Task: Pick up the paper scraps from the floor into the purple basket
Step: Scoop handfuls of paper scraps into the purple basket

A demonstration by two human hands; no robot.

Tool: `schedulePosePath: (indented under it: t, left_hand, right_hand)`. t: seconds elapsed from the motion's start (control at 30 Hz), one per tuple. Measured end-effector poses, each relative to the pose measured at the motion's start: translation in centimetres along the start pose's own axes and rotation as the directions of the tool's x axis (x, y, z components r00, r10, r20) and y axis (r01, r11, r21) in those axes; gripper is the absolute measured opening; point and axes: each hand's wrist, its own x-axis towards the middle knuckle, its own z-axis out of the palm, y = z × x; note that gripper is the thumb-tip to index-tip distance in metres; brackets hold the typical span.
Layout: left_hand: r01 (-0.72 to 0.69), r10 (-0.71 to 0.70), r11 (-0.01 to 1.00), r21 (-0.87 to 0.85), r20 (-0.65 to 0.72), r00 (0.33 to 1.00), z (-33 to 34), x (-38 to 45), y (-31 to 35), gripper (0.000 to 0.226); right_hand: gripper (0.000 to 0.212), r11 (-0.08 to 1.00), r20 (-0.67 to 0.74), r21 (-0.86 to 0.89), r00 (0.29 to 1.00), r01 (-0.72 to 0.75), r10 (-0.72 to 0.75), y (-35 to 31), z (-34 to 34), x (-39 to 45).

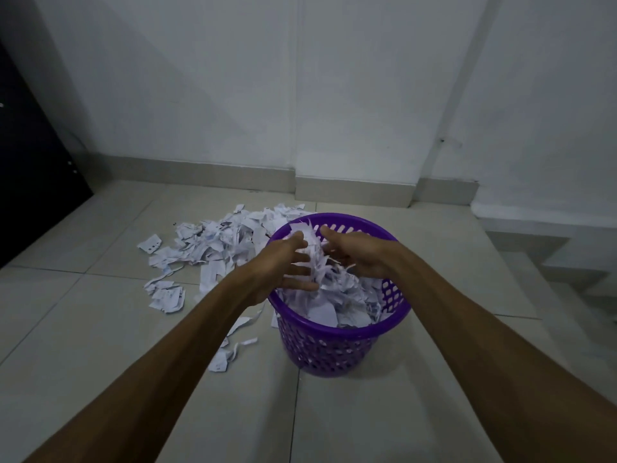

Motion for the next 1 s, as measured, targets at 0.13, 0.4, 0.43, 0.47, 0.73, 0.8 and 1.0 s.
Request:
schedulePosePath:
  t: [0.13, 0.4, 0.43, 0.47, 0.73, 0.8, 1.0]
  left_hand:
    - [0.036, -0.036, 0.999, -0.006, 0.004, 0.999, -0.3, 0.0, 0.2, 0.052]
    - [-0.143, 0.136, 0.988, -0.059, -0.111, 0.984, -2.3, 0.3, -0.2, 0.034]
    - [-0.194, 0.184, 0.979, -0.058, -0.145, 0.972, -2.5, 0.2, -0.2, 0.032]
    - [-0.243, 0.231, 0.969, -0.048, -0.184, 0.956, -2.5, 0.2, -0.2, 0.03]
    - [-0.413, 0.381, 0.91, -0.01, -0.366, 0.849, -2.8, 0.0, -1.1, 0.021]
    - [-0.409, 0.366, 0.912, -0.035, -0.381, 0.849, -2.9, 0.1, -1.4, 0.022]
    - [-0.405, 0.359, 0.914, -0.031, -0.403, 0.842, -3.0, 0.6, -2.1, 0.022]
  right_hand:
    - [0.075, 0.996, 0.008, -0.013, 0.996, -0.085, 0.085, 2.7, -1.3, 1.5]
    - [0.046, 0.998, -0.148, 0.046, 0.988, 0.038, -0.03, -0.3, -4.8, -1.5]
    - [0.042, 0.994, -0.153, 0.076, 0.986, 0.075, -0.062, -0.9, -5.0, -1.9]
    - [0.04, 0.987, -0.146, 0.12, 0.985, 0.111, -0.093, -1.4, -4.9, -2.0]
    - [0.063, 0.985, 0.124, 0.168, 0.992, -0.039, 0.018, -0.7, -0.1, -0.5]
    - [0.071, 0.986, 0.152, 0.134, 0.985, -0.1, 0.079, 0.6, 0.8, 0.6]
    - [0.088, 0.978, 0.169, 0.129, 0.975, -0.165, 0.142, 3.0, 1.8, 3.0]
